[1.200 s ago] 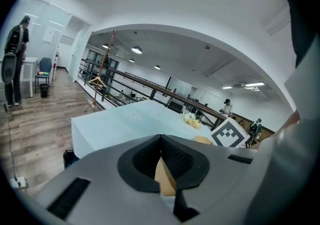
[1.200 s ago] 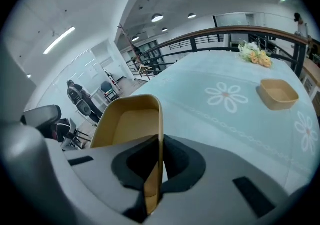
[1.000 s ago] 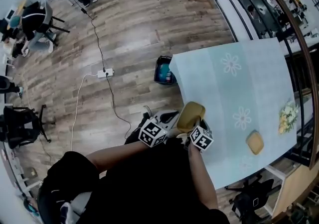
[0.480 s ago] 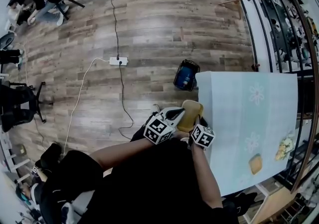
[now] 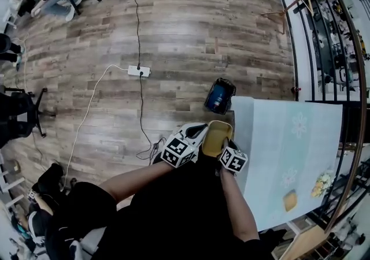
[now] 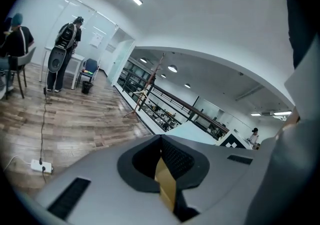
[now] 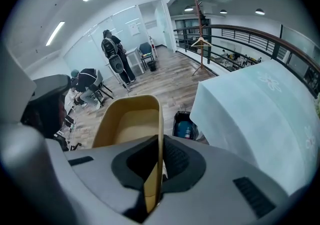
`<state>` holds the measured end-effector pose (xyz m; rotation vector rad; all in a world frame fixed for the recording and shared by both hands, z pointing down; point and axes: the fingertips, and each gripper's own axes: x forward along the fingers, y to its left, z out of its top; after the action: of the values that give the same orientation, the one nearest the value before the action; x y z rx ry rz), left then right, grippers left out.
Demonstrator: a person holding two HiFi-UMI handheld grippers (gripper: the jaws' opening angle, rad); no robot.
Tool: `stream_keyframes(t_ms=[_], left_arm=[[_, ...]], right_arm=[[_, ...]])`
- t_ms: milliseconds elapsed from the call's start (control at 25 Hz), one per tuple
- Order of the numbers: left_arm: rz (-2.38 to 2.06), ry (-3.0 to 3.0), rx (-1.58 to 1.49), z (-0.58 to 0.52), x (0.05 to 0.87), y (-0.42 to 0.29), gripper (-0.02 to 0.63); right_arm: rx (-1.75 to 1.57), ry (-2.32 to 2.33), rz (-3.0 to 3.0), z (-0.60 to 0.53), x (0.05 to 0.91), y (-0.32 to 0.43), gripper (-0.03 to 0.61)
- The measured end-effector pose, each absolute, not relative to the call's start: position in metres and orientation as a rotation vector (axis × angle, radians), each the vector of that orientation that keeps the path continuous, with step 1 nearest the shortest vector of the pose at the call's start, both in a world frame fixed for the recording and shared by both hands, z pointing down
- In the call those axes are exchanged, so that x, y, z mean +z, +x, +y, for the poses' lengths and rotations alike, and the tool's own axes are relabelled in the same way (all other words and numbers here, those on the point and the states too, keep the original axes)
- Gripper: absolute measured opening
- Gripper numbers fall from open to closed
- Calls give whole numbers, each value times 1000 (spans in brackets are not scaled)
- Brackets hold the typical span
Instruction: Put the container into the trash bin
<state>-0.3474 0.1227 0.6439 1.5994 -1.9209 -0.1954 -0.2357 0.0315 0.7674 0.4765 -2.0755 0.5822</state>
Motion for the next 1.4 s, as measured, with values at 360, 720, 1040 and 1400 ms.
stream_keyframes(t_ms=[360,720,1040,1400], left_arm=[[-1966,1488,-247,134,658,-358,14],[-1959,1451,-168,75,677,-377,14],[-1880,1349,-111,20,732,-399,14],[-1863,1231,-44,3,775,-411,14]], right_arm=[[600,476,-2025,14,806,-260,39],[614,549,-1994,-72,856,-303,40],[689,571,-1907,-118,931,-340,40],[691,527,-1867,-137,1004,-372,40]])
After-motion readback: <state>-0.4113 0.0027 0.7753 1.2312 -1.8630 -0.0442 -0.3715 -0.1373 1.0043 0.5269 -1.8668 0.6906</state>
